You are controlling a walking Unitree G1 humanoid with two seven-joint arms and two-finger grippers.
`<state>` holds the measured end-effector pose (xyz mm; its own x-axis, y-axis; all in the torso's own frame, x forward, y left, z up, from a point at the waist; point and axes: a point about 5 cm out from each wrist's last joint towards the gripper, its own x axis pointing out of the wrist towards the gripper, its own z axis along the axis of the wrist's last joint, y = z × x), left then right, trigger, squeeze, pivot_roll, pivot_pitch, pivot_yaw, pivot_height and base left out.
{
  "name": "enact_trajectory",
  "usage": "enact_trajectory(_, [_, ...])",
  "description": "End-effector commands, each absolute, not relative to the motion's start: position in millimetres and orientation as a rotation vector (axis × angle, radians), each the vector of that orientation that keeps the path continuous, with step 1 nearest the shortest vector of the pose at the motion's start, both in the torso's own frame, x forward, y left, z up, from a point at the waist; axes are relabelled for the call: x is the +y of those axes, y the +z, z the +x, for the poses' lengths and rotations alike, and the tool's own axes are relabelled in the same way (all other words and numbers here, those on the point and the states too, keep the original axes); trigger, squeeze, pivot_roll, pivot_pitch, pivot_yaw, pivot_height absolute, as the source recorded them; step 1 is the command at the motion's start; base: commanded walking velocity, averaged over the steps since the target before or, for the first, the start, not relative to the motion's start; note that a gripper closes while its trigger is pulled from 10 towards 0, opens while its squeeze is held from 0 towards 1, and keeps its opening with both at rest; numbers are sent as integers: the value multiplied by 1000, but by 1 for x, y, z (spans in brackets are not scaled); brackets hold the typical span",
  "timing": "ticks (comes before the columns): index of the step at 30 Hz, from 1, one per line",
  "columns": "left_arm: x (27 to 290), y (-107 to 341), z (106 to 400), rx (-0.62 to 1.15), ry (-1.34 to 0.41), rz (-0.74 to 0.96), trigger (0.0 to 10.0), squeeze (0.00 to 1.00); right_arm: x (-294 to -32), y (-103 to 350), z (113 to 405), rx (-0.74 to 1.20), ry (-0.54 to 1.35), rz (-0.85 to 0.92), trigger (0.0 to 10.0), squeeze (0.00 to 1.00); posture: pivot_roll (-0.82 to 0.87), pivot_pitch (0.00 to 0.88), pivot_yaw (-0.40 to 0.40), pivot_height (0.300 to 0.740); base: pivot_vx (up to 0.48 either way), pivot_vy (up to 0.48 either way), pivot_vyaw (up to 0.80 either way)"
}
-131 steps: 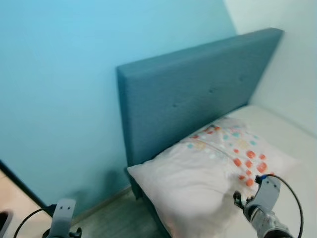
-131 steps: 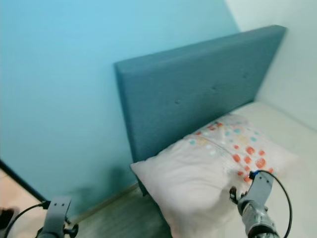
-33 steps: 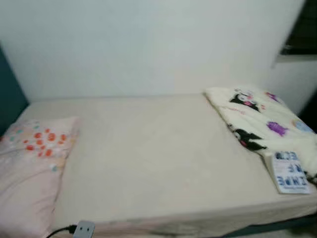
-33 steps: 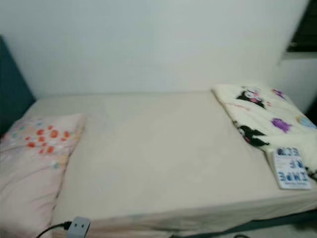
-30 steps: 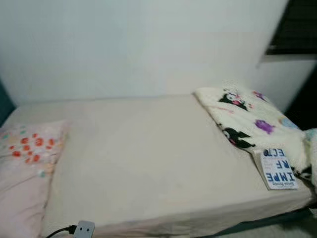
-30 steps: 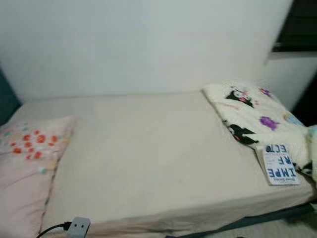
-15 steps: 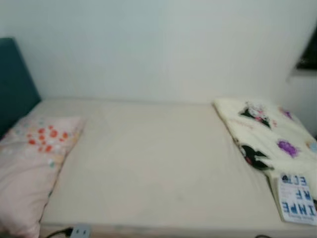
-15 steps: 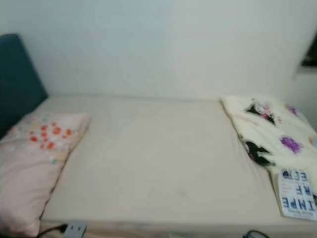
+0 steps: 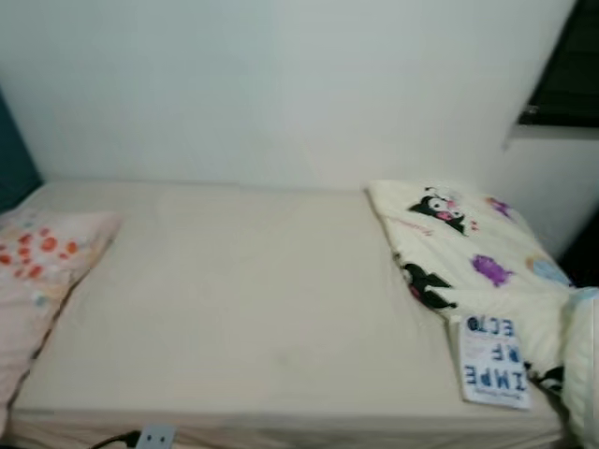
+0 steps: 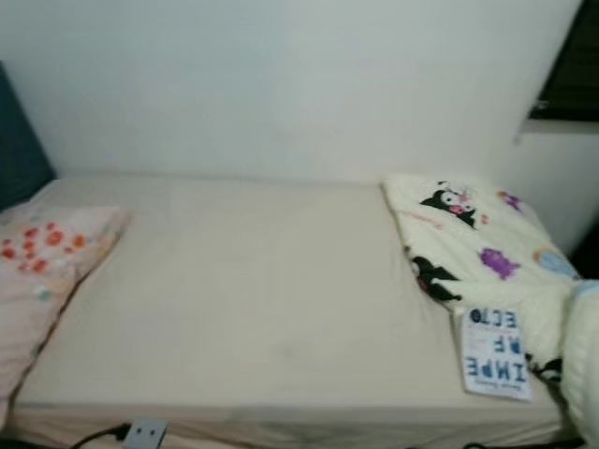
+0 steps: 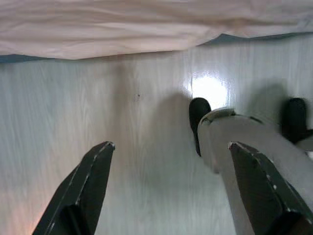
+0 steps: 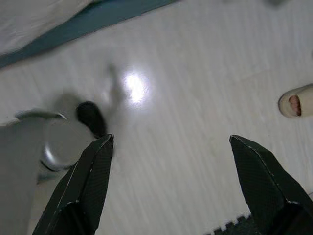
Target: Clean up the room
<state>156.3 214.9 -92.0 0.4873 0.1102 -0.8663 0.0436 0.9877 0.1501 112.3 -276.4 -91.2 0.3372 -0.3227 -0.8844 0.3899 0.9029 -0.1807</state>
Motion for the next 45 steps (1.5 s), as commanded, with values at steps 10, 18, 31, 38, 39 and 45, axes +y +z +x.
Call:
enact_trajectory(10, [214,-92,158,1063,33,160,10000,0,-291,-43,206,795,-413,88,10000,0,-21,0,-24,731,0,-480,0])
enact_trajectory(18, [211,-93,156,1066,30,154,10000,0,-273,-37,227,737,-390,116,10000,0,-19,0,-29,731,0,-480,395])
enact_trajectory(31, [214,-92,157,1063,41,161,10000,0,-264,-35,235,729,-343,224,10000,0,-29,0,-24,731,0,-396,0])
enact_trajectory(38, [214,-91,158,1061,39,168,10000,0,-250,-35,242,725,-208,289,10000,0,-27,0,-26,706,0,0,0])
enact_trajectory(39, [214,-92,158,1062,39,170,10000,0,-244,-34,244,723,-156,294,10000,0,-27,0,-26,701,0,0,0])
enact_trajectory(45, [215,-92,156,1066,39,178,10000,0,-227,-28,253,679,73,297,10000,0,-27,0,-24,686,0,0,0])
